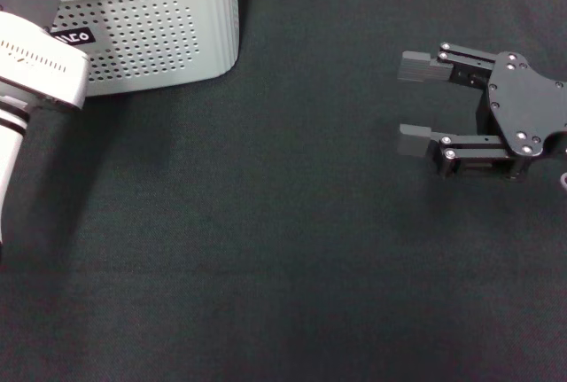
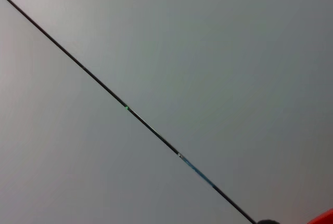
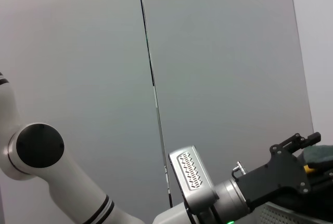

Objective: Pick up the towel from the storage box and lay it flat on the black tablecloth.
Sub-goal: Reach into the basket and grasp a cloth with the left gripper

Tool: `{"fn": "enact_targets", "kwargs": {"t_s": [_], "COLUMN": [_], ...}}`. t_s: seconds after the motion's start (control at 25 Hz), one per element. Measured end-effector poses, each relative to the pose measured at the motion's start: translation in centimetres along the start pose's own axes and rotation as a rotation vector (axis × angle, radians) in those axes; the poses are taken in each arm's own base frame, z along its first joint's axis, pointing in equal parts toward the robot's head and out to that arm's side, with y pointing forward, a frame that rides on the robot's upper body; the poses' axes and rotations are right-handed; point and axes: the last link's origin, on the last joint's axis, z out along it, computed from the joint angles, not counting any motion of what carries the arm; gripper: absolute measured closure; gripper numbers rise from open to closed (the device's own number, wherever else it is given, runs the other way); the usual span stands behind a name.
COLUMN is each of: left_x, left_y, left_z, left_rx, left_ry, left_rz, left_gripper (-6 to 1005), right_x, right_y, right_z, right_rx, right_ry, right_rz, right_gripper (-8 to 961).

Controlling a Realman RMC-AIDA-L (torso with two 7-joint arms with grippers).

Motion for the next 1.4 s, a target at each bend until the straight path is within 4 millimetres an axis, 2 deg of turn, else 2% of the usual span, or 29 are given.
{"fn": "enact_targets", "kwargs": {"t_s": [0.28, 0.96, 1.16, 1.28, 1.4], "left_x": [0.6, 0.7, 0.8, 0.8, 0.9], "left_y": [0.4, 0.8, 0.9, 1.0, 1.1], "left_z": [0.0, 0.1, 0.2, 0.4, 0.5], "left_rx": [-0.003, -0.042, -0.053, -0.056, -0.057], "left_ry": [0.026, 0.042, 0.043, 0.044, 0.047], "left_rz": [-0.014, 0.016, 0.022, 0.02, 0.019], "left_gripper": [392, 415, 645, 854, 874], "right_x": [0.1, 0.2, 0.3, 0.3, 0.4], "right_y": [-0.1, -0.1, -0.1, -0.1, 0.0], "right_z": [-0.1, -0.1, -0.1, -0.2, -0.3], "right_rx": [0.006, 0.008, 0.01, 0.011, 0.014], "right_ry": [-0.003, -0.007, -0.007, -0.008, -0.008], "right_rz": [-0.003, 0.0, 0.005, 0.007, 0.009], "right_gripper": [127, 128, 128, 128, 127]}}
